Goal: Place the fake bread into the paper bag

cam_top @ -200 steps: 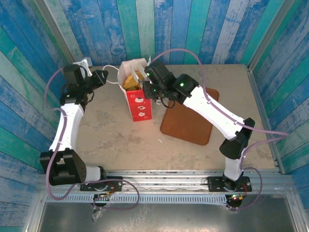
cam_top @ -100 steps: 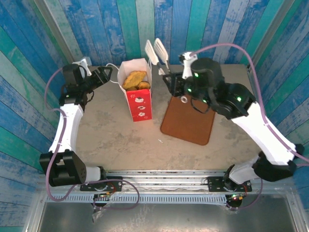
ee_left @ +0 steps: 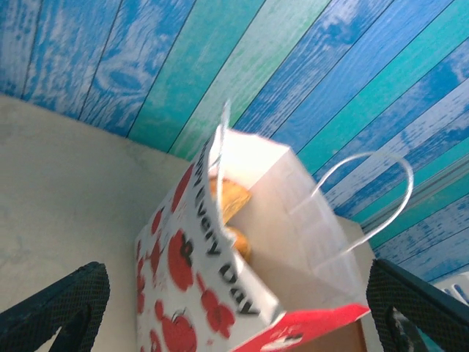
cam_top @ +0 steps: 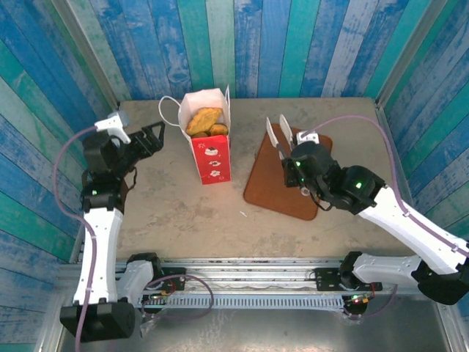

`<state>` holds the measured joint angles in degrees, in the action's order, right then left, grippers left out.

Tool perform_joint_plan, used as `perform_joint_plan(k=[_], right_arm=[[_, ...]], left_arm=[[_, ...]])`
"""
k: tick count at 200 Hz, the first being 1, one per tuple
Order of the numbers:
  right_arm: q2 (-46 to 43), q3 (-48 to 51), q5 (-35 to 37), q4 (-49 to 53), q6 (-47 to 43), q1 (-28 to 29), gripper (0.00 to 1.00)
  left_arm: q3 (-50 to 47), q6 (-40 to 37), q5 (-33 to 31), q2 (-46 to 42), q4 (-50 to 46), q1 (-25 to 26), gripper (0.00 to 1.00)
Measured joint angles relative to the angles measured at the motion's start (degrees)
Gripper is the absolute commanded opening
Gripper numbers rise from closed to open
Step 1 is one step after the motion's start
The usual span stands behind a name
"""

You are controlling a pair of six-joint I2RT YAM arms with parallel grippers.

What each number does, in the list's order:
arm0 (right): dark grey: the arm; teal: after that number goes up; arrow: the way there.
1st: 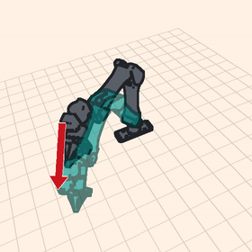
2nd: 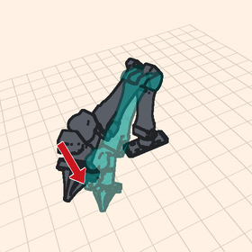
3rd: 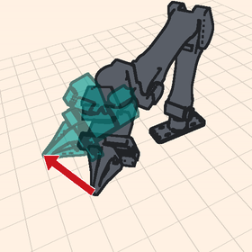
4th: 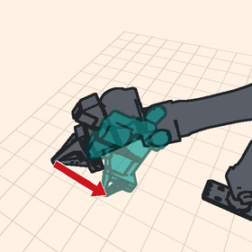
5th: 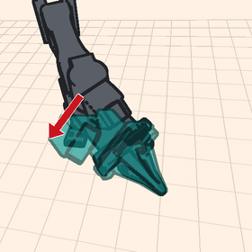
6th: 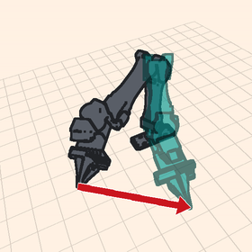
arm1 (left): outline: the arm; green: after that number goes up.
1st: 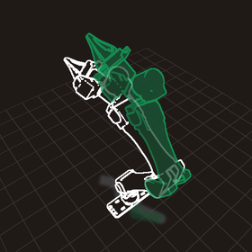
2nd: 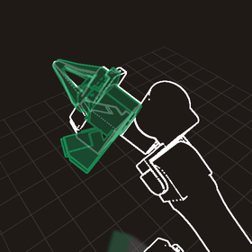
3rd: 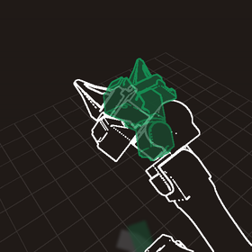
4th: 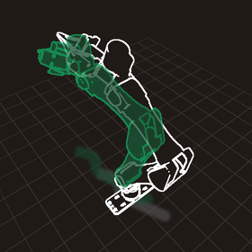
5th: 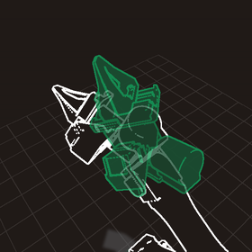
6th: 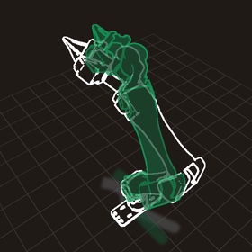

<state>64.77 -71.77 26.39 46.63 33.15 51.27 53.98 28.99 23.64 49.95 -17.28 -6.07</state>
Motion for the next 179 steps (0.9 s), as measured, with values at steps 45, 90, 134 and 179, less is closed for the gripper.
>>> perform_joint_plan(k=[45, 90, 134, 179], right_arm=[[0.4, 14.8, 1.7, -3.6, 4.6, -0.5, 0.43], [0.9, 26.8, -0.7, -10.9, 8.0, -3.2, 0.43], [1.2, 31.2, -4.4, -13.9, 10.0, -5.5, 0.44], [5.2, 33.7, -9.9, -14.6, 11.4, -6.4, 0.45]], left_arm=[[-14.1, 4.1, -3.2, -5.5, 0.2, 0.0, 0.94], [-24.3, 10.1, -4.3, -6.4, 3.0, 0.0, 0.94], [-26.6, 12.9, -4.3, -4.1, 7.3, 0.0, 0.94], [-27.1, 13.3, -4.3, -2.9, 8.8, 0.0, 0.94]])
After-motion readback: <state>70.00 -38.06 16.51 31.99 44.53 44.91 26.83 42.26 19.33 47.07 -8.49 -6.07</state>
